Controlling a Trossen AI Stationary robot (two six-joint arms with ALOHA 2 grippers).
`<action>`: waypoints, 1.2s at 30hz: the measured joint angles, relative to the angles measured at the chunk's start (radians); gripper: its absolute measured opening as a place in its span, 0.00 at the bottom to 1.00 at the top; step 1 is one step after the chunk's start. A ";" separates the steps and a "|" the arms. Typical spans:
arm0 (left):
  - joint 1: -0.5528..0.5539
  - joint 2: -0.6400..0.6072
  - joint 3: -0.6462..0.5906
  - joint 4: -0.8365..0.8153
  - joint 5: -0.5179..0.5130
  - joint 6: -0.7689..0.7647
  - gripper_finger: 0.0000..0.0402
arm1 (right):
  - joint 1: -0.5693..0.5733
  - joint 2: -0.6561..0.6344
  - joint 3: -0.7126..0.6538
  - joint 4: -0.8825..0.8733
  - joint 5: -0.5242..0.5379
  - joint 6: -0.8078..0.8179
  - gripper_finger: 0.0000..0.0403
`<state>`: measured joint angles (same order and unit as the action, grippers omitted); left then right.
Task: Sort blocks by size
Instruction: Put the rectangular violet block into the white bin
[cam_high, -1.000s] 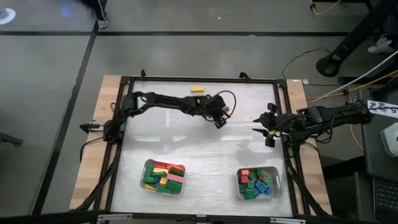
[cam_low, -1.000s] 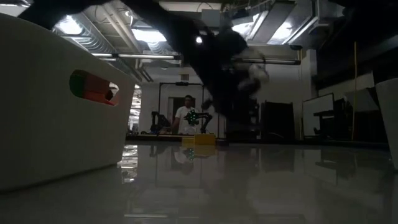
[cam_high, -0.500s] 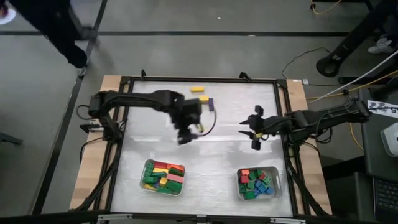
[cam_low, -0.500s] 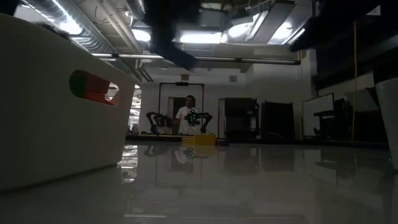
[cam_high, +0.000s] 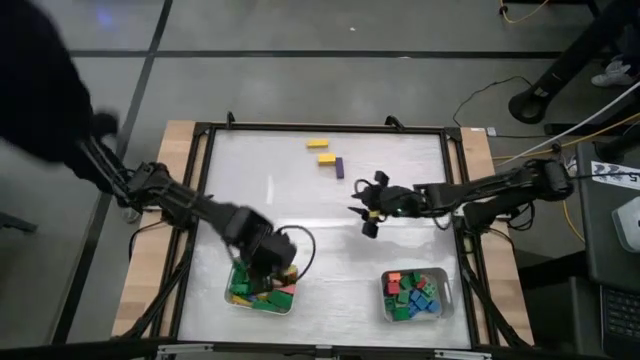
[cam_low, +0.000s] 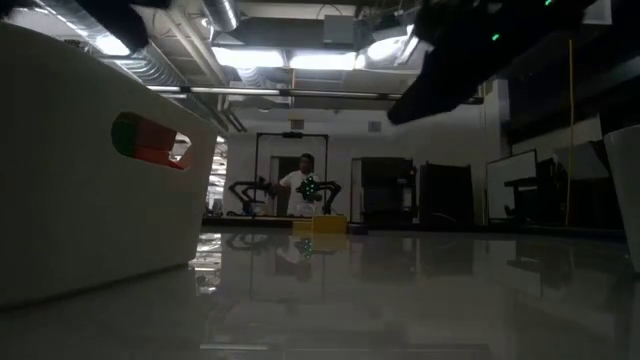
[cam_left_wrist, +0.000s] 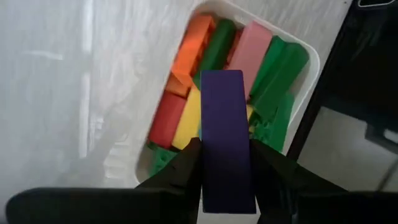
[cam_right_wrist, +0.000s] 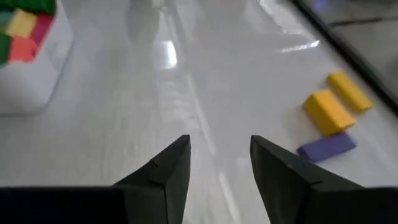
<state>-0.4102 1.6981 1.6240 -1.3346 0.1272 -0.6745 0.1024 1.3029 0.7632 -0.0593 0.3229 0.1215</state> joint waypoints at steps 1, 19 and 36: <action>-0.028 0.000 0.000 0.004 -0.022 -0.039 0.26 | -0.018 0.018 0.000 0.012 -0.029 0.000 0.42; -0.307 0.012 -0.230 0.215 -0.191 -0.664 0.33 | -0.262 0.142 0.000 0.169 -0.028 0.190 0.42; -0.293 0.010 -0.301 0.295 -0.180 -0.509 0.46 | -0.324 0.384 0.124 0.245 0.121 0.346 0.42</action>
<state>-0.7031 1.7084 1.3228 -1.0393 -0.0532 -1.1833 -0.2218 1.6866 0.8870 0.1855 0.4435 0.4675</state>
